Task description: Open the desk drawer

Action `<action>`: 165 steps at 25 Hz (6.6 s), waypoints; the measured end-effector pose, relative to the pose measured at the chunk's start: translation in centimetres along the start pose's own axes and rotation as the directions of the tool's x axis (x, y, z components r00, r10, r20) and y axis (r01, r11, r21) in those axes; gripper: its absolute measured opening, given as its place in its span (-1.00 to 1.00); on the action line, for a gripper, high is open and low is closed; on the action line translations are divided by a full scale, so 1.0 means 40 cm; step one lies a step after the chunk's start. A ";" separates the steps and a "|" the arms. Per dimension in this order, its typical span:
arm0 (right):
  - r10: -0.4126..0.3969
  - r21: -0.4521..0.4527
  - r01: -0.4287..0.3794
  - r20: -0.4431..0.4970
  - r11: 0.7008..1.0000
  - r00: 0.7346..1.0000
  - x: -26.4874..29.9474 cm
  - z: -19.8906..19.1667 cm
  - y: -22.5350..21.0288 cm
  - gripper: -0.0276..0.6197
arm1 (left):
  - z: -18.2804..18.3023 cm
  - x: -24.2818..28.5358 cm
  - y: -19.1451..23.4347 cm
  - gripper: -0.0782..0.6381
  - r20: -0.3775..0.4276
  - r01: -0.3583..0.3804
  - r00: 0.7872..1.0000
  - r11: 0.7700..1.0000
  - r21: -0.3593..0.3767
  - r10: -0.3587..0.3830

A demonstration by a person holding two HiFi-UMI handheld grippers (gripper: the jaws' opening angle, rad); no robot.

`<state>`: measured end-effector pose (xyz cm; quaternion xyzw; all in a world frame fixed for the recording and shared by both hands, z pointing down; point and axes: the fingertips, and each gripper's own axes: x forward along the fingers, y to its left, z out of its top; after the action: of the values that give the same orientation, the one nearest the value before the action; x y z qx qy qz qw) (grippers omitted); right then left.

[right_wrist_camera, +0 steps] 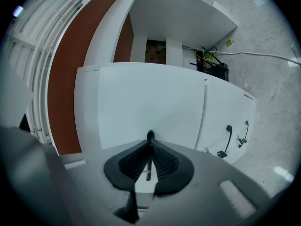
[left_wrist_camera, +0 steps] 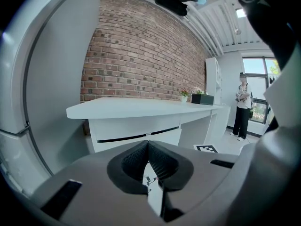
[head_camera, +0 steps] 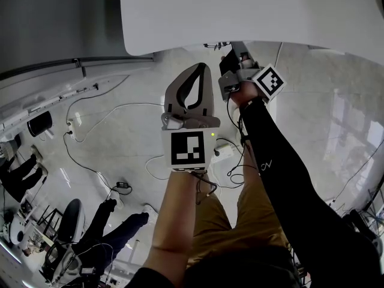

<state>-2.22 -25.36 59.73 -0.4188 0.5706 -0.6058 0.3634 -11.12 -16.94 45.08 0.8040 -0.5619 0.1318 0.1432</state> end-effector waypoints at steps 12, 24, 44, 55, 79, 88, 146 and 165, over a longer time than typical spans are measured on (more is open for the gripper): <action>-0.011 0.006 0.011 0.011 1.000 1.000 -0.002 0.006 -0.005 -0.84 | 0.001 0.000 0.012 -0.76 0.001 -0.009 1.000 1.000 0.001 0.009; -0.016 0.021 0.016 0.030 1.000 0.999 -0.009 0.010 -0.006 -0.84 | -0.002 -0.005 0.017 -0.76 0.000 -0.013 1.000 1.000 -0.002 0.013; -0.037 0.034 0.036 0.028 0.999 0.999 -0.022 0.006 -0.043 -0.85 | -0.006 0.036 0.050 -0.76 -0.008 -0.025 1.000 1.000 0.016 0.026; -0.053 0.035 0.052 0.022 0.998 0.998 -0.031 0.000 -0.056 -0.85 | -0.001 0.036 0.077 -0.76 -0.004 -0.050 0.999 0.999 0.018 0.050; -0.079 0.042 0.080 -0.007 0.996 0.997 -0.027 -0.005 -0.064 -0.85 | -0.002 0.071 0.123 -0.76 -0.009 -0.096 0.995 0.995 0.015 0.096; -0.093 0.039 0.093 -0.010 0.995 0.996 -0.087 -0.035 -0.065 -0.85 | -0.024 0.017 0.115 -0.76 -0.005 -0.094 0.996 0.996 0.009 0.094; -0.143 0.041 0.145 -0.060 0.989 0.988 -0.336 -0.129 -0.040 -0.84 | -0.060 -0.096 0.072 -0.76 -0.015 -0.088 0.996 0.996 -0.005 0.087; -0.176 0.045 0.180 -0.079 0.983 0.981 -0.341 -0.131 -0.068 -0.84 | -0.078 -0.043 0.086 -0.76 -0.032 -0.084 0.996 0.996 -0.011 0.083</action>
<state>-1.71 -10.55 61.17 -0.4357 0.5279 -0.6658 0.2970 -15.10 -15.40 47.60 0.7768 -0.5935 0.1469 0.1512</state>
